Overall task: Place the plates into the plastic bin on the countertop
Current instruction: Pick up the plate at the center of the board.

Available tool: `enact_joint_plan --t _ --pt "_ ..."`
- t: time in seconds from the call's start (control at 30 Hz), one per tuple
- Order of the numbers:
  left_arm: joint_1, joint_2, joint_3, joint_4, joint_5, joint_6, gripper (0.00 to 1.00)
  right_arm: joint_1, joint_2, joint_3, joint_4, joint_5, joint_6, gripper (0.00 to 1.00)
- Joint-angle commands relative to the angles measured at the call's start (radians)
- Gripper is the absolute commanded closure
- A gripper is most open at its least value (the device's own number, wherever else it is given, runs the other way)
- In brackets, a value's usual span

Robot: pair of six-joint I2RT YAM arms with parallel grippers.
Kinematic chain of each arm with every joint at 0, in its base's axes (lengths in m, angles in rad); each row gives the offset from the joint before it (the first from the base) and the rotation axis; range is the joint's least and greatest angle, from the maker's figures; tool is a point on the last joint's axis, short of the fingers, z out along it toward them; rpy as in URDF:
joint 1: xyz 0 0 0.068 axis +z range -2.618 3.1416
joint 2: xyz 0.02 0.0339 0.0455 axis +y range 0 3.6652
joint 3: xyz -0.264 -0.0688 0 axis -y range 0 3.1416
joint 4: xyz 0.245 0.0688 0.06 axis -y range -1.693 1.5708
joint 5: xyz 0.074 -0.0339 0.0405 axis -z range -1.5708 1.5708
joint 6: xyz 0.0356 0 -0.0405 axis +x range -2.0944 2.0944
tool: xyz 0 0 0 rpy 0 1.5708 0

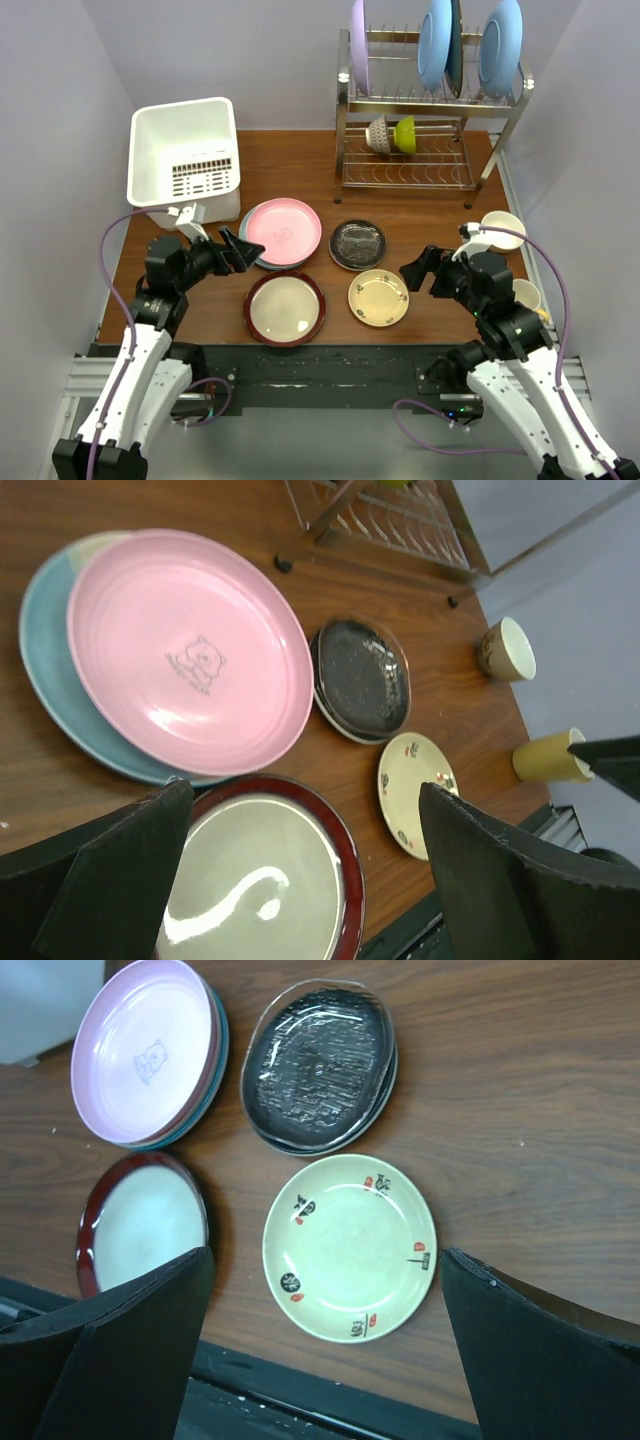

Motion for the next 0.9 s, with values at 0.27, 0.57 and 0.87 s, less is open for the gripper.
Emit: enact_joint_plan --t 0.27,0.57,0.87 --pt "-0.003 -0.049 0.159 -0.200 -0.190 0.016 0.00 0.003 0.126 0.044 0.078 -0.215 0.068 0.02" --pt "-0.003 -0.008 0.092 -0.232 -0.151 0.030 0.00 0.023 0.175 0.047 0.128 -0.287 0.132 0.01" --pt "-0.002 0.029 0.116 -0.365 -0.265 -0.073 0.01 0.150 0.308 0.068 0.177 -0.261 0.129 0.01"
